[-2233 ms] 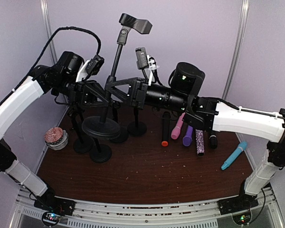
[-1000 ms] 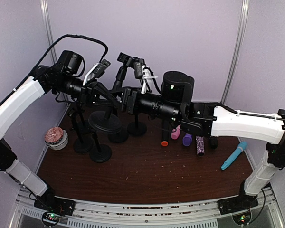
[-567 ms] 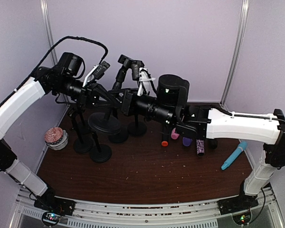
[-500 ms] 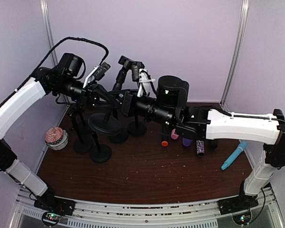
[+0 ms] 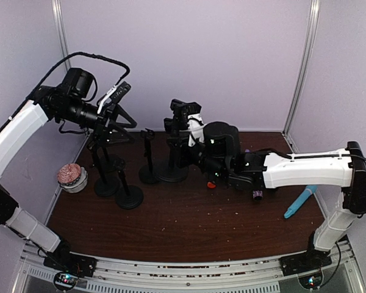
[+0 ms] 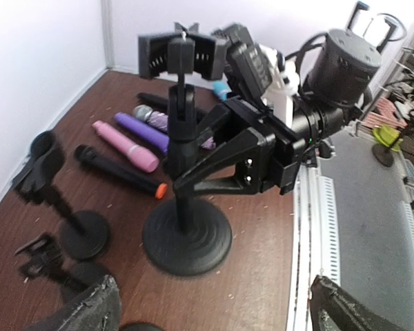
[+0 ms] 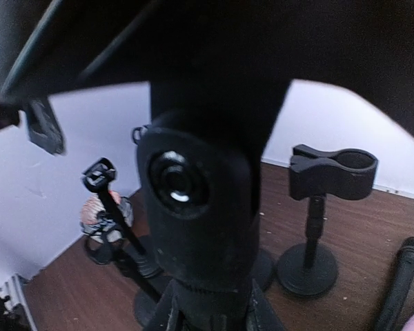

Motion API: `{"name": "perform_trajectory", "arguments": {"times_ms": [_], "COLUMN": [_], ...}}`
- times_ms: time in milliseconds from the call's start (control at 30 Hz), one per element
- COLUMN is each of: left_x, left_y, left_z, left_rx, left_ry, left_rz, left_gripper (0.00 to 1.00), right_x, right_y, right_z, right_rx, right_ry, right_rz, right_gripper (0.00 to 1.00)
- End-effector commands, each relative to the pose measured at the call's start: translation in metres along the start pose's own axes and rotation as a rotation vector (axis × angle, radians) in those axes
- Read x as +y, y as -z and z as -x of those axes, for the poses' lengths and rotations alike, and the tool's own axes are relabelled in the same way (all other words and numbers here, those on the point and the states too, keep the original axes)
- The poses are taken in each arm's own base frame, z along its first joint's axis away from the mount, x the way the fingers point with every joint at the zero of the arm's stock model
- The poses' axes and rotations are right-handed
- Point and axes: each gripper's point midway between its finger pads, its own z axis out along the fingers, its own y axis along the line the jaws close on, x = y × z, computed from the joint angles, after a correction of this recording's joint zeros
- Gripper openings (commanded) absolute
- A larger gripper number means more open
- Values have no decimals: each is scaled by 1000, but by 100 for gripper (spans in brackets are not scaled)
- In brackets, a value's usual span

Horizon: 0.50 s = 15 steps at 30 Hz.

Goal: Remove the microphone from the stand

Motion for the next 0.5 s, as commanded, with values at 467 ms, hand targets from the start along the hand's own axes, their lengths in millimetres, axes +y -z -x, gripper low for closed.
{"name": "perform_trajectory", "arguments": {"times_ms": [467], "left_x": [21], "left_y": [49], "left_z": [-2], "left_rx": [15], "left_ry": [5], "left_rz": [219], "left_gripper": [98], "right_x": [-60], "right_y": [-61], "right_z": [-96], "right_rx": [16], "right_ry": [167], "right_rz": [-345], "right_gripper": [0]}}
